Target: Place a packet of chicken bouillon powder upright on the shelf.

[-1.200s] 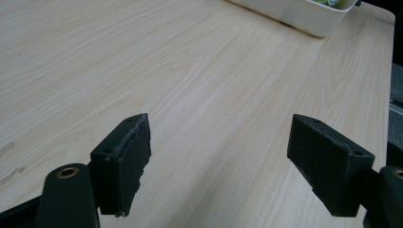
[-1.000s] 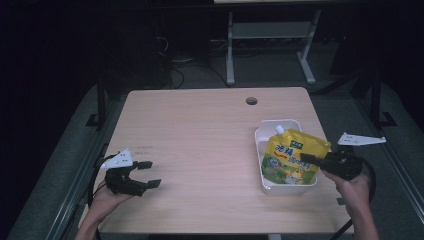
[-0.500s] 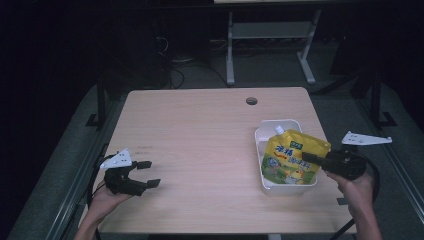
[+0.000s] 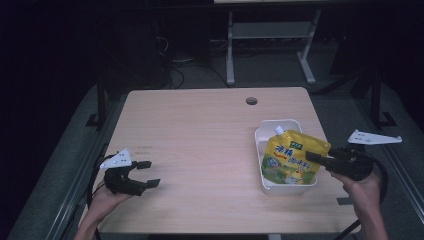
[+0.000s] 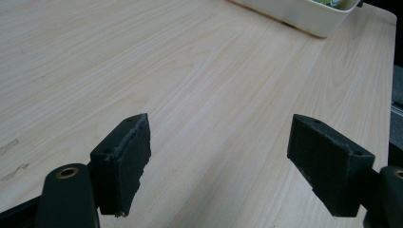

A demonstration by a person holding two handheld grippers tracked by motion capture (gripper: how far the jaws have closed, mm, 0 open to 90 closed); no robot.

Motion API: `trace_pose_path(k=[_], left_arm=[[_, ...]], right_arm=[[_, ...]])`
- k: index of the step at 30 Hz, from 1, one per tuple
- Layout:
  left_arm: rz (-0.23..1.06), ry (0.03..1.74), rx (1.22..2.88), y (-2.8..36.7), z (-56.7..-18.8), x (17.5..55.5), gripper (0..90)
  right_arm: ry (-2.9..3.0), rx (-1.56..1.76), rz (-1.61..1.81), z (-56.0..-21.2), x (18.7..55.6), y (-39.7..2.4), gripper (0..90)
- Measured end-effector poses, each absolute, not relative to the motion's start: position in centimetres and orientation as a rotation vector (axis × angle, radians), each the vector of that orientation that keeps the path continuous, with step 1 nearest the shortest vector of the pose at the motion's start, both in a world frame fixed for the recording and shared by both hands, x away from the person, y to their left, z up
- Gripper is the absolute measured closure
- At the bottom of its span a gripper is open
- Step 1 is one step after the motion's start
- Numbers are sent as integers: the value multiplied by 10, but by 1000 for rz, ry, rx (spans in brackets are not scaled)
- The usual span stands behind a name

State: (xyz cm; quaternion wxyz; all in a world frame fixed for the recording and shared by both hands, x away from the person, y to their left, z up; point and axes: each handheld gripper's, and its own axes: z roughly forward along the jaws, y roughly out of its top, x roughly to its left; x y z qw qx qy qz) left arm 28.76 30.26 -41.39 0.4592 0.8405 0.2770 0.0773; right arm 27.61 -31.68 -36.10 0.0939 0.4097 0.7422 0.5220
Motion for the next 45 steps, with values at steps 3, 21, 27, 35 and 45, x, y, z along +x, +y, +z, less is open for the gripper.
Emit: trace_pose_path(k=[3,21,27,35,45], left_arm=[[190,680,2072,302,-414,287,218],[186,685,2078,302,-416,288,217],[186,684,2079,302,-416,288,217],[186,683,2081,302,-417,288,215],[188,680,2084,302,-417,288,214]], right_arm=[[2189,1211,1542,-356,273,-319,559],[2163,1253,1528,-362,255,-340,526],[2166,1265,1521,-369,249,-344,509],[2183,1273,1504,-376,244,-345,489],[2202,1277,1488,-388,236,-346,465]])
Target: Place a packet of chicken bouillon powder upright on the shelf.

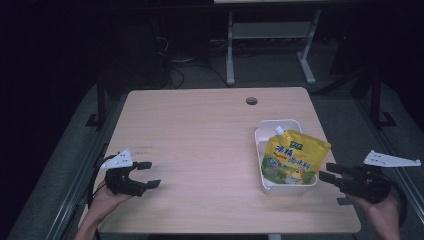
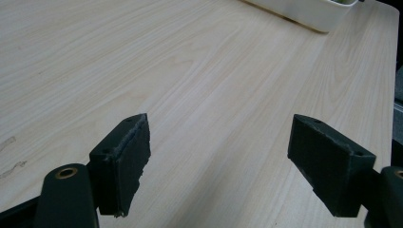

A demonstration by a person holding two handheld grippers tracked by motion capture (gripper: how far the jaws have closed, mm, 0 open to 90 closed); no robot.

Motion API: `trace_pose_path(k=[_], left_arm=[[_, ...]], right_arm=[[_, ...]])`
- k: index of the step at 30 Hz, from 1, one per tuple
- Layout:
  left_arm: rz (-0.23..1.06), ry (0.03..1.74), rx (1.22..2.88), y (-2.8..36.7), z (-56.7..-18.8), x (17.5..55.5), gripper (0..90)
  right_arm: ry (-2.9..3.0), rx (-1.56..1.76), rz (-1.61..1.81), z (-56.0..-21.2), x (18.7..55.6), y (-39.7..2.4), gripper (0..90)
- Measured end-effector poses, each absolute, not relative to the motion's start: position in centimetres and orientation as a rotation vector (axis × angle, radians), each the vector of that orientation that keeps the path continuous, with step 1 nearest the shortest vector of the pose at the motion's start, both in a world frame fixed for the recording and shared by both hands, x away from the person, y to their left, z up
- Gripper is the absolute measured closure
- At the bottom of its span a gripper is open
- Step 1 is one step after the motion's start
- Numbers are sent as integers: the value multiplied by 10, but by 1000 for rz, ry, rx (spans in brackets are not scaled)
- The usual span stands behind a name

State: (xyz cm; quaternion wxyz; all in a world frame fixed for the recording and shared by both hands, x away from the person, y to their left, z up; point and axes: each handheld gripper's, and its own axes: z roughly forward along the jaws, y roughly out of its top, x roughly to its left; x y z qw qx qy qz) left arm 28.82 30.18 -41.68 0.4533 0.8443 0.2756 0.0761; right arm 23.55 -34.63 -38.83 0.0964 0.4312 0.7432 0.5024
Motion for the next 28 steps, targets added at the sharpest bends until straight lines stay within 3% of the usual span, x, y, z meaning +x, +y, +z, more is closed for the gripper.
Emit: trace_pose_path(k=[28], left_arm=[[189,683,2092,302,-419,287,214]], right_arm=[[2214,1295,1469,-418,215,-342,387]])
